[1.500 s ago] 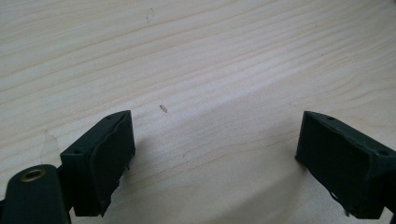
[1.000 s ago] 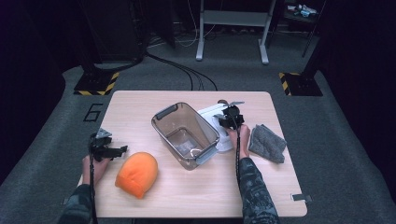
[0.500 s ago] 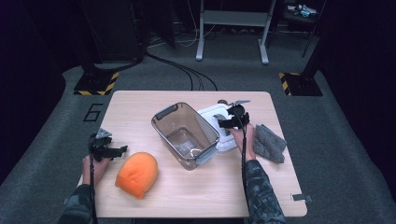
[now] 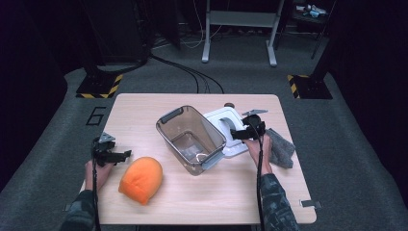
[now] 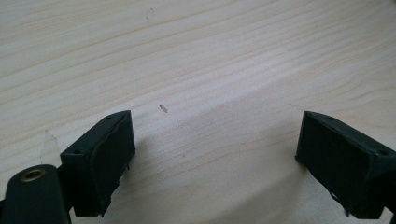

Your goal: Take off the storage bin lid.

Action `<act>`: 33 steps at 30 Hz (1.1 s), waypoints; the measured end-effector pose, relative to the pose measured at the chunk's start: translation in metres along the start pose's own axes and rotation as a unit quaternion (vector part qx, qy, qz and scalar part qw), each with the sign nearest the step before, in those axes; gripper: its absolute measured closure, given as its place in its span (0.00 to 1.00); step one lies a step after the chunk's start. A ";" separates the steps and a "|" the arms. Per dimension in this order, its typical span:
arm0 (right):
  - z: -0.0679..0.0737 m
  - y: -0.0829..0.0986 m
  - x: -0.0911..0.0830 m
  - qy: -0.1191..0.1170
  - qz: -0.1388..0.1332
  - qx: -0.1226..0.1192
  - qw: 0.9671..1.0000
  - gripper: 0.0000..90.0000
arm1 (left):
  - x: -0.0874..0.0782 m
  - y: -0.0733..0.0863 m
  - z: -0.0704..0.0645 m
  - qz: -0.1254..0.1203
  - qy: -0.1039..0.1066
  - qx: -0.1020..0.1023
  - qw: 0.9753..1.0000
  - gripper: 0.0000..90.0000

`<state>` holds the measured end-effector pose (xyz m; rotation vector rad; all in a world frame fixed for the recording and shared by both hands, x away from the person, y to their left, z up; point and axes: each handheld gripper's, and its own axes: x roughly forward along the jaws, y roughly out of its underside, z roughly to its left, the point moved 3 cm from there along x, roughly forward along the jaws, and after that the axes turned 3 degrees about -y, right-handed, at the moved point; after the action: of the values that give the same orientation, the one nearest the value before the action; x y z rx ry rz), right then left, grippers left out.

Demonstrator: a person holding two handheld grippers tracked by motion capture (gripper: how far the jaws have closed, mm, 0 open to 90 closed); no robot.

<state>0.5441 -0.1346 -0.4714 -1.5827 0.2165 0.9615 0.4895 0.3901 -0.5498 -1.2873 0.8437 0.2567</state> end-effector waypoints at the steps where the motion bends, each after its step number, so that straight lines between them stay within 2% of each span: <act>1: 0.000 0.002 -0.002 0.002 -0.001 -0.001 1.000 0.11 | 0.000 0.000 0.000 0.000 0.000 0.000 1.000 0.12; 8: -0.001 0.017 -0.019 0.008 -0.009 0.001 1.000 0.10 | 0.000 0.000 0.000 0.000 0.000 0.000 1.000 0.12; 15: -0.003 0.034 -0.031 0.015 -0.014 -0.015 1.000 0.10 | 0.000 0.000 0.000 0.000 0.000 -0.001 1.000 0.12; 17: -0.001 0.038 -0.034 0.016 -0.013 -0.007 1.000 0.10 | 0.000 0.000 0.000 0.001 0.000 -0.001 1.000 0.12; 23: 0.002 0.054 -0.040 0.015 -0.009 -0.011 1.000 0.10 | 0.000 0.000 0.000 0.001 -0.001 -0.001 1.000 0.12; 33: 0.014 0.085 -0.053 0.013 -0.020 -0.015 1.000 0.11 | 0.000 0.000 0.000 0.001 0.004 -0.004 1.000 0.13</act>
<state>0.4511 -0.1647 -0.4972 -1.6216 0.1894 0.9173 0.4898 0.3901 -0.5498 -1.2963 0.8514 0.2574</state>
